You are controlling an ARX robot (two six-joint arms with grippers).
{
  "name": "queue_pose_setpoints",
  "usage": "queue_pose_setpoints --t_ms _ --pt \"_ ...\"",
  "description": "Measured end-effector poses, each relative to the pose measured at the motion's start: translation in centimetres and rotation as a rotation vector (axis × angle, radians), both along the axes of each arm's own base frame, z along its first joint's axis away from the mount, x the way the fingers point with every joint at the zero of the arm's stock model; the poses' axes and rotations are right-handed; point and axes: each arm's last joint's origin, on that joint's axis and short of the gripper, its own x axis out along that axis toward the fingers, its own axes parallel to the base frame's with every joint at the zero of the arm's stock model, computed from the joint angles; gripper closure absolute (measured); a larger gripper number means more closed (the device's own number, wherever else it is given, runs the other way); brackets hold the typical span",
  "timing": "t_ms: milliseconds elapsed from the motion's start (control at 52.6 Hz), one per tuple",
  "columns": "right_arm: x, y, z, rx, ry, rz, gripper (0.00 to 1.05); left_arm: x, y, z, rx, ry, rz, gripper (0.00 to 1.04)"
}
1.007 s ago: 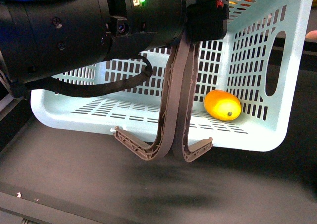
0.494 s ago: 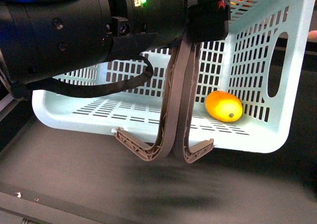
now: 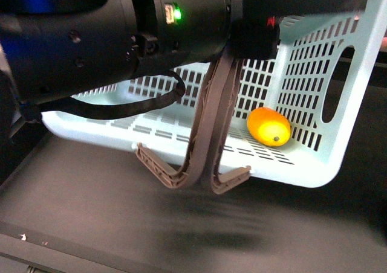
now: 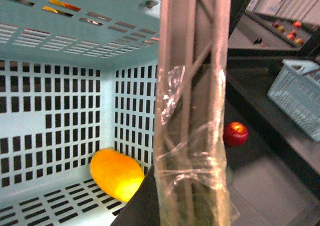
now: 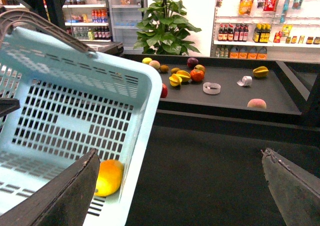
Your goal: Pick mango with right arm and hold basket with left
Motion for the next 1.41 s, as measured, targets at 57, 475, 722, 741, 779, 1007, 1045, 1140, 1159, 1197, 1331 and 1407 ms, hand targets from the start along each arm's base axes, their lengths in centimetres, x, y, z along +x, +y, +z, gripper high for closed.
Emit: queue_pose_setpoints --t_ms 57,475,722,741,779,1007,1045,1140,1159,1197,1331,1407 --pt "0.0 0.0 0.0 0.000 0.000 0.001 0.08 1.1 -0.3 0.2 0.017 -0.027 0.030 0.96" --pt "0.0 0.0 0.0 0.000 0.000 0.001 0.08 11.6 3.4 2.1 -0.392 0.226 0.638 0.96" --pt "0.0 0.0 0.0 0.000 0.000 0.001 0.08 15.5 6.1 0.7 -0.684 0.363 0.919 0.96" --pt "0.0 0.0 0.0 0.000 0.000 0.001 0.08 15.7 6.1 0.6 -0.705 0.377 0.925 0.96" --pt "0.0 0.0 0.0 0.000 0.000 0.001 0.08 16.0 6.2 0.3 -0.743 0.406 0.935 0.96" --pt "0.0 0.0 0.0 0.000 0.000 0.000 0.08 17.3 6.8 -1.7 -0.926 0.526 0.991 0.96" --pt "0.0 0.0 0.0 0.000 0.000 0.001 0.08 17.6 7.0 -2.1 -0.942 0.533 1.004 0.96" --pt "0.0 0.0 0.0 0.000 0.000 0.001 0.08 18.1 7.9 -3.1 -0.958 0.552 1.050 0.96" --pt "0.0 0.0 0.0 0.000 0.000 0.001 0.08 18.3 8.1 -3.3 -0.961 0.557 1.061 0.96" --pt "0.0 0.0 0.0 0.000 0.000 0.001 0.08 18.5 8.6 -3.8 -0.969 0.562 1.084 0.96" --pt "0.0 0.0 0.0 0.000 0.000 0.001 0.08 19.4 9.6 -4.9 -1.008 0.577 1.136 0.96" --pt "0.0 0.0 0.0 0.000 0.000 0.001 0.08 19.7 9.9 -5.3 -1.018 0.587 1.152 0.96"
